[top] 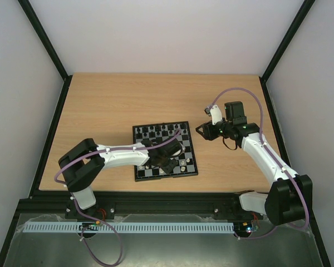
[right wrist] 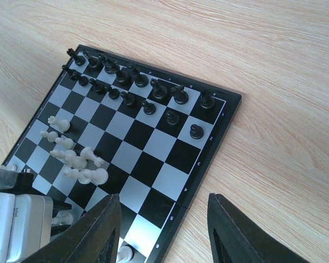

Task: Set up the chess pieces on the board

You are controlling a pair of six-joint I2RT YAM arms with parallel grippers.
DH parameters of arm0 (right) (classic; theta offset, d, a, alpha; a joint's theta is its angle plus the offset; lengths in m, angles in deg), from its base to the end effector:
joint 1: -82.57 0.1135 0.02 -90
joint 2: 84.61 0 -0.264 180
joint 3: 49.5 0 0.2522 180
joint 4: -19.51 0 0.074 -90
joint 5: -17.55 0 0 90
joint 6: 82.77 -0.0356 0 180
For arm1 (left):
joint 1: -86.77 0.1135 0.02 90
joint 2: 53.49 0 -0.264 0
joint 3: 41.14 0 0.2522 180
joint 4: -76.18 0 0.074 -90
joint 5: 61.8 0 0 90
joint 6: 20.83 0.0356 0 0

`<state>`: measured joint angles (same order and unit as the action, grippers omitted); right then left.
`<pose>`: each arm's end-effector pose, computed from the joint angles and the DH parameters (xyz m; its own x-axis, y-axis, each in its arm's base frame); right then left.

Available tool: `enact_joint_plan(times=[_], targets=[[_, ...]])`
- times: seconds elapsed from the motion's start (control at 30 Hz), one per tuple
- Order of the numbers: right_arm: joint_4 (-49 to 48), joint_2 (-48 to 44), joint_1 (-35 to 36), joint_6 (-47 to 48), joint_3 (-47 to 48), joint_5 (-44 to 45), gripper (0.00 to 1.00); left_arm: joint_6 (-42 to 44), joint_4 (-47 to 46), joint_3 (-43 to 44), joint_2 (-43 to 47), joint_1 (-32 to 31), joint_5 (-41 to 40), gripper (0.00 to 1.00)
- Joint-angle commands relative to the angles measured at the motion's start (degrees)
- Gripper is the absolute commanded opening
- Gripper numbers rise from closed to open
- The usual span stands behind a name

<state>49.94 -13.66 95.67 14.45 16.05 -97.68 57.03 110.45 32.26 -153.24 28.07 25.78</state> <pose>0.2605 0.0762 0.2771 -0.4976 -0.2325 -0.8357 -0.6090 0.7797 0.1456 0.1802 -0.2935 0.1663 -0.6198 0.6150 -0.4874 0.7289 0.6813 -0.0672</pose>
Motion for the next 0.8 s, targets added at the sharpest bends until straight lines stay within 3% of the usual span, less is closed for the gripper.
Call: enact_joint_plan(times=[0.0,0.23,0.47,0.77], targets=[[2.23,0.69,-0.21,0.69,-0.21,-1.20,0.45,0.08,1.91,0.51,2.17,0.44,-0.16,0.25],[2.32,0.59,-0.20,0.69,-0.22,-1.07,0.45,-0.82,0.42,3.18,7.88,3.46,1.54,0.32],[2.29,0.50,-0.21,0.86,-0.20,-0.78,0.45,-2.18,2.78,6.37,3.86,6.17,-1.40,0.29],[2.39,0.67,-0.22,0.95,-0.24,-0.87,0.45,-1.84,3.05,9.54,-1.34,6.39,-1.02,0.33]])
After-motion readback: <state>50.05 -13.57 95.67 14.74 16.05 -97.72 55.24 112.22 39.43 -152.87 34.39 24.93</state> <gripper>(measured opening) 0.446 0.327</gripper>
